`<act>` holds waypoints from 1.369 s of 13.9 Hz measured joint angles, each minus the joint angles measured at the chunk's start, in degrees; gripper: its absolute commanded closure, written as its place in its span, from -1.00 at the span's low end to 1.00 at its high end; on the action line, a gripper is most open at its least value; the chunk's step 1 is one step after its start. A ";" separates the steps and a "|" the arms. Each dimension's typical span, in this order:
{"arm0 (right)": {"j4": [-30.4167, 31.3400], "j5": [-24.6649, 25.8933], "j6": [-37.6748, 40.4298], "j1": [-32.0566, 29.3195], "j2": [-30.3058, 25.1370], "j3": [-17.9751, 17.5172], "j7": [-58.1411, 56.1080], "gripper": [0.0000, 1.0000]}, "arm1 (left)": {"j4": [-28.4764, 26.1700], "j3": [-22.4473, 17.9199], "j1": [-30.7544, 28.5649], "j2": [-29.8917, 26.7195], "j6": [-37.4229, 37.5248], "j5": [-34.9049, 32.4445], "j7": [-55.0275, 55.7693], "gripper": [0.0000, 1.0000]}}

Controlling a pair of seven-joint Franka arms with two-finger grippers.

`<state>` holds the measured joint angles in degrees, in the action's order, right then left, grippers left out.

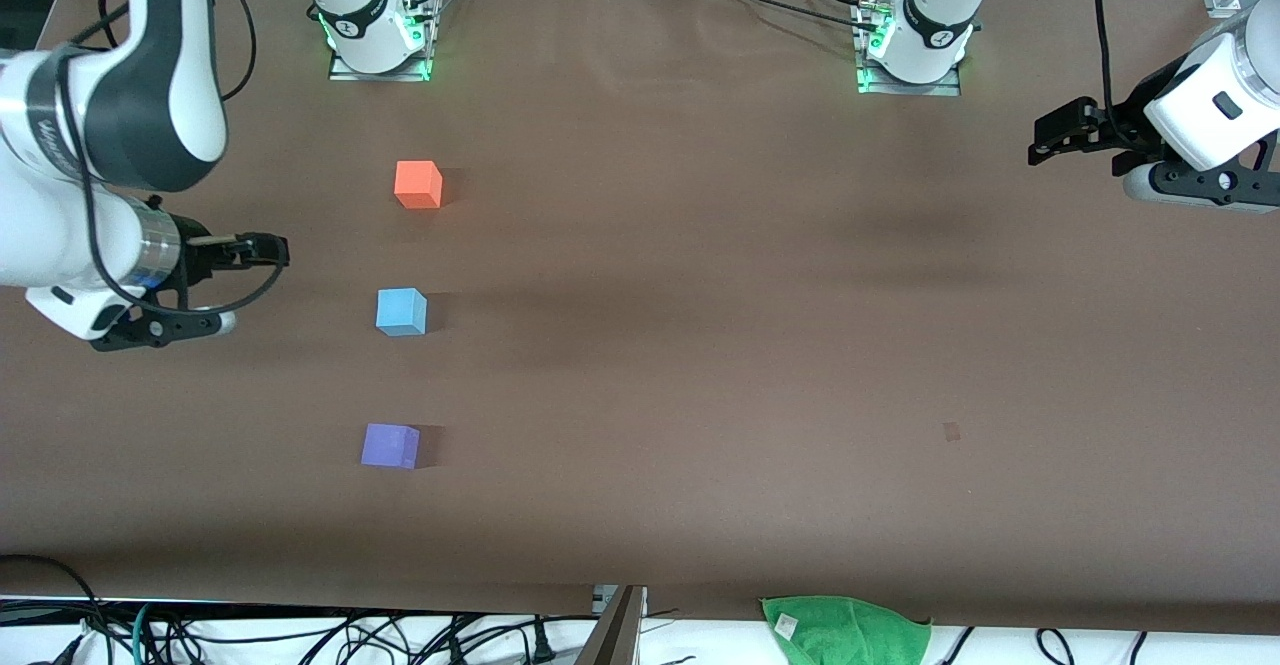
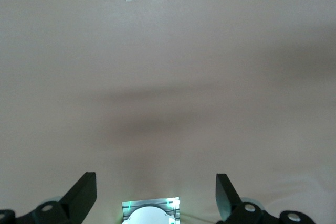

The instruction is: Place blue block between orange and purple blocks

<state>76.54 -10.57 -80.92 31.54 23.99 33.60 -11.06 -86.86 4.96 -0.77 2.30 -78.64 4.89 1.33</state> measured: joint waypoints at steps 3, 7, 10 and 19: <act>-1.41 0.43 1.86 -0.78 -3.03 -1.26 0.00 -1.00 | 0.03 -0.11 -0.06 0.00 0.00 -0.02 0.00 -1.00; -0.09 6.28 2.82 -15.27 -9.16 -18.81 0.00 -1.00 | 0.05 -0.18 -0.07 0.00 0.00 -0.02 0.00 -1.00; 3.50 9.08 2.72 -22.75 -13.25 -28.49 0.00 -1.00 | 0.07 -0.19 -0.07 0.00 0.00 -0.03 0.00 -1.00; 11.84 10.59 -2.42 -30.19 -23.20 -34.87 -0.01 -1.00 | 0.10 -0.19 -0.07 0.00 0.00 -0.03 0.00 -1.00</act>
<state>88.38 0.01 -83.34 1.35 0.78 -1.27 -11.07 -86.76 4.76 -0.84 2.30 -78.65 4.87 1.33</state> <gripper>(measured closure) 0.000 0.000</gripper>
